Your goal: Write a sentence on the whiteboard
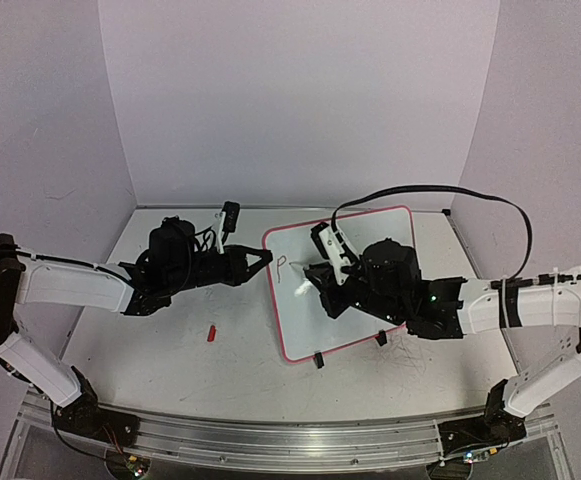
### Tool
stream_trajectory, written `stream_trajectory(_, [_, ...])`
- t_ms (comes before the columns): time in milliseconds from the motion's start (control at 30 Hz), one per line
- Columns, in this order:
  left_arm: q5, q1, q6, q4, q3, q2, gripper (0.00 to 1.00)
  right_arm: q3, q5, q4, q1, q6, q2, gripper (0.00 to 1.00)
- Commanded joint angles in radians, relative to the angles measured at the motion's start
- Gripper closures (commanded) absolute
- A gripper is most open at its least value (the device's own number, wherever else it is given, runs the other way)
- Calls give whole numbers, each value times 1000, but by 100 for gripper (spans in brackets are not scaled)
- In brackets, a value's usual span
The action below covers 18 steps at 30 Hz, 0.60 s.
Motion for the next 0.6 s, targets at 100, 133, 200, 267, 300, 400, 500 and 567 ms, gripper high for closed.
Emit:
stream_trajectory(100, [-9,4,20,37,-3,-40,100,22,18,51,-2,13,27,100])
stream_trajectory(133, [-9,4,22,38,-2,-40,100,22,18,47,-2,13,28,100])
stream_trajectory(200, [-9,5,24,38,-2,-41,100,19,19,34,-3,14,26,100])
stream_trajectory(267, [-10,5,25,37,-2,-42,100,12,19,22,-3,14,22,100])
stream_trajectory(300, [-11,5,27,36,-3,-41,100,7,19,19,-2,14,18,100])
stream_trajectory(400, [-11,5,28,35,-2,-41,100,-5,13,9,-3,20,6,100])
stream_trajectory(500, [-11,5,28,34,0,-40,100,-17,-1,1,-2,51,-4,100])
stream_trajectory(567, [-11,5,28,33,0,-41,100,-24,-10,-1,-1,57,-6,100])
